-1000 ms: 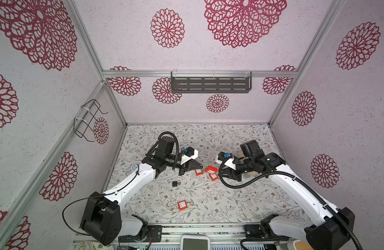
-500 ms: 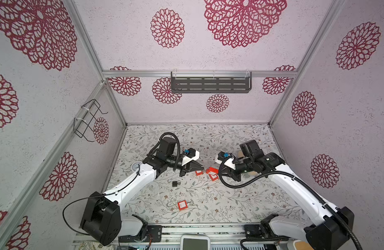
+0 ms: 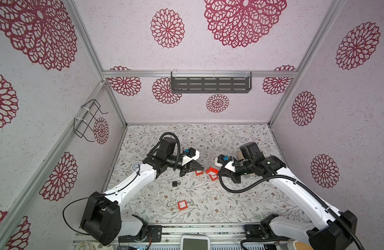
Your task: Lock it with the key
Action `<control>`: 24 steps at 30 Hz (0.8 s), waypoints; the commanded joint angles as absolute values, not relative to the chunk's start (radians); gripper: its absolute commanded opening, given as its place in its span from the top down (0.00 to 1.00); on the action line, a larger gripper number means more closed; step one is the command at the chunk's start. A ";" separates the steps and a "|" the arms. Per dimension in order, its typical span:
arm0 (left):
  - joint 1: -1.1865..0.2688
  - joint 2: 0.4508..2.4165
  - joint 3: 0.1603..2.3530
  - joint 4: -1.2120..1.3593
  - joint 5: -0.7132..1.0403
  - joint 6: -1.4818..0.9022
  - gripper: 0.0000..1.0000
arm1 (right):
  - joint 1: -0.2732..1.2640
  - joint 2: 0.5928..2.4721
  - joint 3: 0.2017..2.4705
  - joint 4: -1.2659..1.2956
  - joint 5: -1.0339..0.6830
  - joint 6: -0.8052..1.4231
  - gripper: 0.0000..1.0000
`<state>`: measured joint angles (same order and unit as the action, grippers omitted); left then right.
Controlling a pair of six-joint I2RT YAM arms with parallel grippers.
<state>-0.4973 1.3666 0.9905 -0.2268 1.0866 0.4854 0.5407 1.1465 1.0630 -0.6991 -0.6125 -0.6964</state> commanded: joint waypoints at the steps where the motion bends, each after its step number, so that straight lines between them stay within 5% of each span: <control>1: -0.496 1.368 1.012 -0.244 1.144 0.474 1.00 | 0.543 1.084 1.034 -0.633 -0.531 -0.712 1.00; 24: -0.491 1.311 0.980 -0.276 1.051 0.624 1.00 | 0.541 1.205 1.098 -0.818 -0.615 -0.753 1.00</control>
